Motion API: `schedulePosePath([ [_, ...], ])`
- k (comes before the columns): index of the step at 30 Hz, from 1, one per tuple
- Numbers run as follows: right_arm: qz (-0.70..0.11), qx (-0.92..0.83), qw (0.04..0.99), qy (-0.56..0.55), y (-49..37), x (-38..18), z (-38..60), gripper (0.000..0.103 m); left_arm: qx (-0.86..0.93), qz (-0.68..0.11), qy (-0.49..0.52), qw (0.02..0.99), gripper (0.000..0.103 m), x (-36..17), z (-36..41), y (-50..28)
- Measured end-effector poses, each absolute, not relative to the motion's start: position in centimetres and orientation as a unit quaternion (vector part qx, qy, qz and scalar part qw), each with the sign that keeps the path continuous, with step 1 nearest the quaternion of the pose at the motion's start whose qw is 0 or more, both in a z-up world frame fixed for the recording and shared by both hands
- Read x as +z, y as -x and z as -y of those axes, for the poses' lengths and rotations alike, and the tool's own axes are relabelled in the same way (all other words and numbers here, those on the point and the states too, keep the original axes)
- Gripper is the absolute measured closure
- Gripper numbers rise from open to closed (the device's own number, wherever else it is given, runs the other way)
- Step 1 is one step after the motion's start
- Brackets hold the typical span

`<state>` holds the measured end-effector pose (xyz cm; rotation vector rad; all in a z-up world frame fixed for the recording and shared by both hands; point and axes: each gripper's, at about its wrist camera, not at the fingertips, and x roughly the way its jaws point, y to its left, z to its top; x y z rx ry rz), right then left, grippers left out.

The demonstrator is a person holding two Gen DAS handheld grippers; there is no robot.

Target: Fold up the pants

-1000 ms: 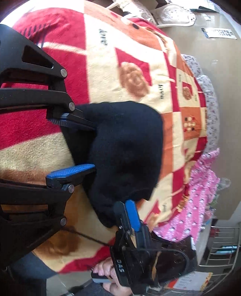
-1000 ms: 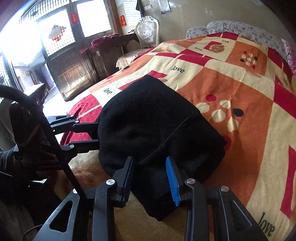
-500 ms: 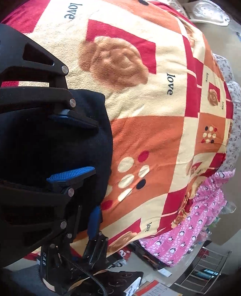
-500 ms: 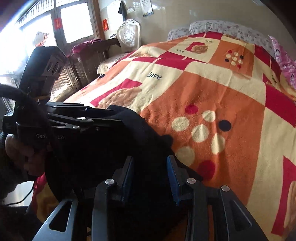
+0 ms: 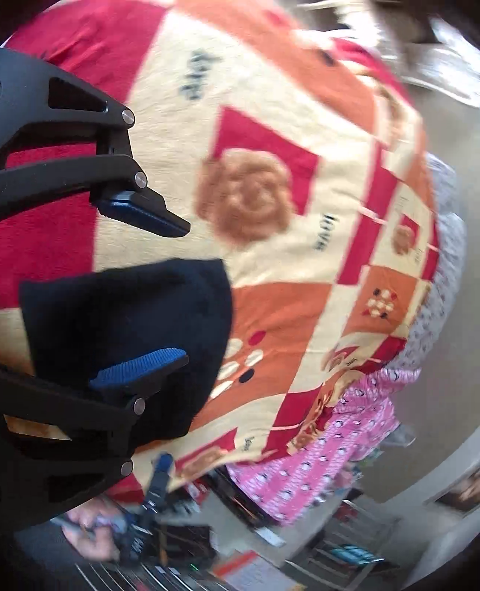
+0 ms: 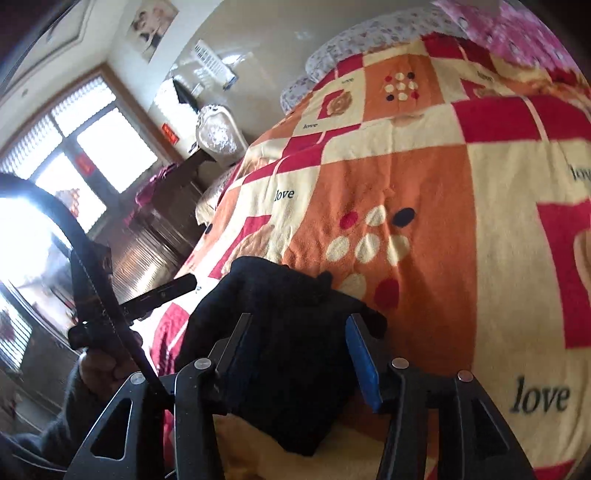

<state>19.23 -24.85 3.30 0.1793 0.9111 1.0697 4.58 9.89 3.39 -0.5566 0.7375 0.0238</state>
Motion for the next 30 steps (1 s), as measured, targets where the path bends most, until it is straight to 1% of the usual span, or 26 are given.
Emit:
schedulePosePath([
  [2,-0.449,0.493,0.738,-0.106,-18.9,1.9,25.3,0.052,-0.014,-0.373,0.343,0.862,0.041,1.3,-11.4,-4.6],
  [4,-0.479,0.489,0.722,-0.1,-18.4,0.2,24.6,0.052,-0.048,-0.376,0.404,0.832,0.04,-0.2,-12.1,-5.0],
  [6,-0.492,0.476,0.724,-0.086,-18.1,-1.2,23.9,0.049,-0.071,-0.377,0.452,0.806,0.035,-1.4,-12.5,-5.4],
  [7,-0.477,0.477,0.732,-0.093,-18.1,-1.1,24.0,0.046,-0.07,-0.366,0.451,0.811,0.035,-1.1,-12.6,-5.5],
  [10,-0.474,0.481,0.729,-0.109,-18.3,-1.5,23.7,0.046,-0.071,-0.374,0.445,0.811,0.036,-0.8,-12.2,-6.0],
  [11,-0.473,0.485,0.727,-0.116,-18.4,-1.5,23.5,0.046,-0.072,-0.378,0.44,0.811,0.04,-0.6,-12.0,-6.1],
  [12,-0.471,0.486,0.726,-0.118,-18.5,-1.5,23.6,0.052,-0.073,-0.383,0.432,0.813,0.052,-0.4,-11.7,-6.2],
  [13,-0.471,0.487,0.726,-0.12,-18.6,-1.6,23.5,0.058,-0.062,-0.384,0.416,0.822,0.06,0.1,-11.4,-6.1],
  [14,-0.467,0.49,0.726,-0.124,-18.7,-1.6,23.9,0.062,-0.056,-0.385,0.396,0.832,0.064,0.6,-11.1,-6.1],
  [15,-0.46,0.496,0.725,-0.128,-18.7,-1.5,24.2,0.07,-0.051,-0.383,0.374,0.843,0.071,1.2,-10.6,-6.1],
  [16,-0.451,0.502,0.726,-0.135,-18.8,-1.1,24.6,0.076,-0.048,-0.38,0.358,0.852,0.072,1.8,-10.3,-6.3],
  [18,-0.434,0.509,0.729,-0.144,-19.3,-0.3,25.3,0.079,-0.05,-0.37,0.344,0.861,0.072,2.9,-9.7,-7.5],
  [22,-0.415,0.498,0.749,-0.139,-21.8,1.8,25.7,0.08,-0.061,-0.364,0.337,0.866,0.072,4.2,-9.2,-12.2],
  [26,-0.433,0.478,0.75,-0.148,-27.1,2.5,26.1,0.08,-0.048,-0.394,0.334,0.855,0.072,2.4,-8.7,-16.9],
  [27,-0.442,0.474,0.749,-0.142,-28.3,2.2,25.8,0.08,-0.036,-0.403,0.325,0.855,0.07,1.7,-8.5,-17.5],
  [28,-0.458,0.469,0.743,-0.134,-29.4,1.4,25.5,0.079,-0.032,-0.398,0.323,0.858,0.063,1.3,-8.4,-17.7],
  [29,-0.476,0.46,0.738,-0.126,-30.2,0.3,25.1,0.077,-0.031,-0.39,0.328,0.86,0.06,1.1,-8.6,-17.6],
  [30,-0.488,0.451,0.737,-0.123,-30.7,-0.8,25.1,0.069,-0.023,-0.389,0.329,0.86,0.05,0.9,-8.7,-17.4],
])
